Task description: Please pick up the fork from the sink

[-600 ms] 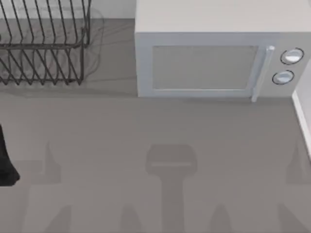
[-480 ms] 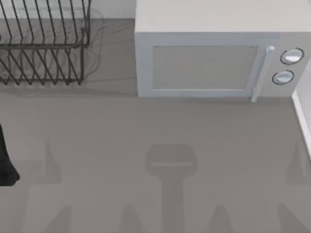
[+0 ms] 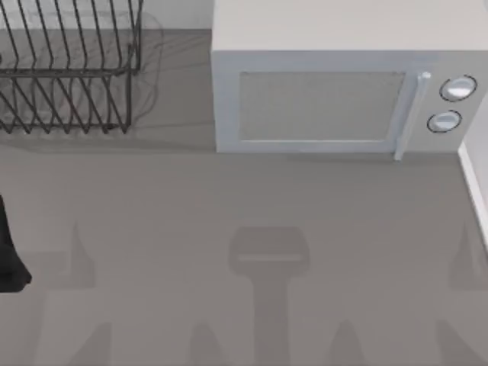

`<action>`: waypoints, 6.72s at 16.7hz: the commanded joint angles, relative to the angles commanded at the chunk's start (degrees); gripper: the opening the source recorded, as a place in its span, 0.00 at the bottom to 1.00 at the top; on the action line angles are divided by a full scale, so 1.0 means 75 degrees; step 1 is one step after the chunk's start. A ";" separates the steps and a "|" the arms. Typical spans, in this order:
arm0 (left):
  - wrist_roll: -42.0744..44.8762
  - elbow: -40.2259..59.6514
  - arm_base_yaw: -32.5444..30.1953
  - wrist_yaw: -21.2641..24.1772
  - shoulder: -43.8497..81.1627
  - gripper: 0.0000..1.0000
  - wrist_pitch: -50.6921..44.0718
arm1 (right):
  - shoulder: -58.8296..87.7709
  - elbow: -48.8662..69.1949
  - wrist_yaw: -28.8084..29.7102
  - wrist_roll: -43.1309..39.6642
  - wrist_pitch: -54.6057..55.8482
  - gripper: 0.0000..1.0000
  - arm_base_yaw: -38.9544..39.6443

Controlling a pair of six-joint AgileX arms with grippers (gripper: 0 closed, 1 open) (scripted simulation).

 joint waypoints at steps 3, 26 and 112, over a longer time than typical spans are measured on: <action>0.0000 0.0000 0.0000 0.0000 0.0000 1.00 0.0000 | 0.0000 0.0000 0.0000 0.0000 0.0000 1.00 0.0000; 0.0000 0.0000 0.0000 0.0000 0.0000 1.00 0.0000 | 0.5204 0.4396 0.0010 -0.0519 -0.2686 1.00 -0.0575; 0.0000 0.0000 0.0000 0.0000 0.0000 1.00 0.0000 | 1.7049 1.5229 0.0184 -0.0896 -0.9390 0.00 -0.1639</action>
